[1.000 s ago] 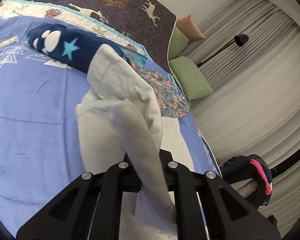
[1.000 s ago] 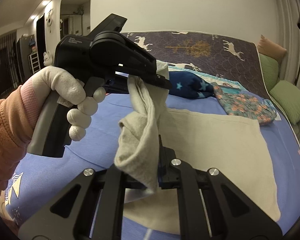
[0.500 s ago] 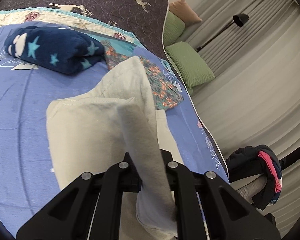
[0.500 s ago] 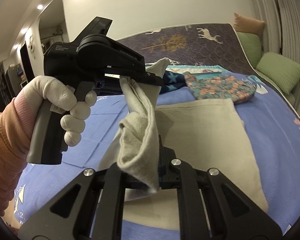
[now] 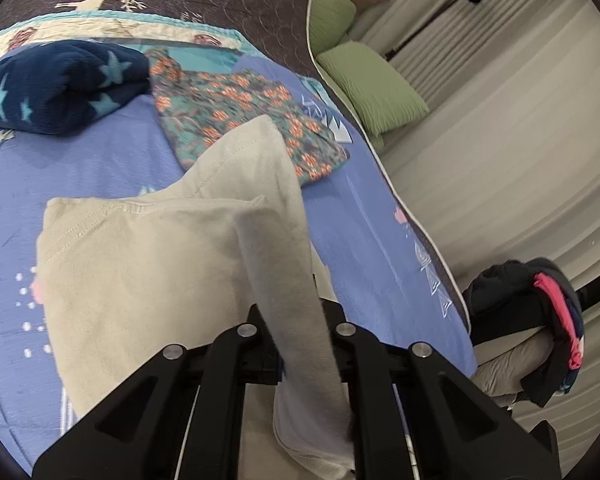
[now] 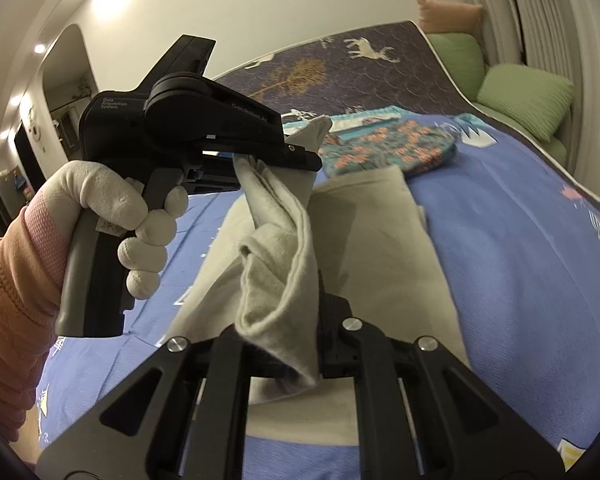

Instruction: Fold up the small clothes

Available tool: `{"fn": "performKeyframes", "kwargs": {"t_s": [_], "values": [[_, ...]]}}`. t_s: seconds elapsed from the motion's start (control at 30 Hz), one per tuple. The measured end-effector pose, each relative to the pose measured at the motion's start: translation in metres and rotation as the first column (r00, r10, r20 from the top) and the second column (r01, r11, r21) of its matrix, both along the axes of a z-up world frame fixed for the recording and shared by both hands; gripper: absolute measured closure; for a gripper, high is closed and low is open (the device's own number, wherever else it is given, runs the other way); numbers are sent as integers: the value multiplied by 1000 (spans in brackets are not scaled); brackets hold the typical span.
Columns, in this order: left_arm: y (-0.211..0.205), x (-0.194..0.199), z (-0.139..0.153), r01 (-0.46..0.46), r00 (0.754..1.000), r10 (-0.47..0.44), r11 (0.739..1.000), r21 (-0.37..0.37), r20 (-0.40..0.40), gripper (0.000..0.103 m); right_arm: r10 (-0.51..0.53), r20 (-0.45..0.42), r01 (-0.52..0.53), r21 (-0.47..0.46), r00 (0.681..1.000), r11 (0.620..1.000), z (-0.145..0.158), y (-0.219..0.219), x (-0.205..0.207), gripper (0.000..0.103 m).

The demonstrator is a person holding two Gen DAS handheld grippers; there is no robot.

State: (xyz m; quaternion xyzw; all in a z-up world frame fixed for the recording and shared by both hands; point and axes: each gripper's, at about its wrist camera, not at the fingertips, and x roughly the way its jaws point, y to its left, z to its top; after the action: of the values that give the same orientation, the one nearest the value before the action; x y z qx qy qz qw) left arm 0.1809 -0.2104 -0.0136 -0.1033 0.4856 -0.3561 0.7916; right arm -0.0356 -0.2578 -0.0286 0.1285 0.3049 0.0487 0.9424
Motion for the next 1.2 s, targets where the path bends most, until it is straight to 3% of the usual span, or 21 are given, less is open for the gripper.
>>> {"fn": "performKeyframes", "kwargs": {"t_s": [0.43,0.53,0.67,0.8,0.9,1.03,1.2], "values": [[-67,0,-32,51,998,-48,990,134,-31,93,-65,-88,74,98,994,992,-26,-45,-12,94],[-74,-2,-36,65,998,-60,989,130,-36,82,-59,-123,77,148,991,986,-35,-52,-13,94],[-73,-16,-15,77,995,-84,989,129,51,64,-40,-148,71,211,988,975,-42,-61,-15,94],[-54,-39,20,65,979,-85,992,112,187,61,-18,-154,56,245,988,968,-43,-65,-16,94],[-33,-60,32,59,962,-92,989,134,256,49,-6,-164,53,284,987,957,-45,-70,-17,93],[4,-102,21,66,942,-130,975,211,308,49,11,-169,52,365,986,929,-49,-81,-23,90],[46,-147,-12,51,945,-143,953,300,296,49,20,-179,55,405,984,913,-50,-89,-26,90]]}}
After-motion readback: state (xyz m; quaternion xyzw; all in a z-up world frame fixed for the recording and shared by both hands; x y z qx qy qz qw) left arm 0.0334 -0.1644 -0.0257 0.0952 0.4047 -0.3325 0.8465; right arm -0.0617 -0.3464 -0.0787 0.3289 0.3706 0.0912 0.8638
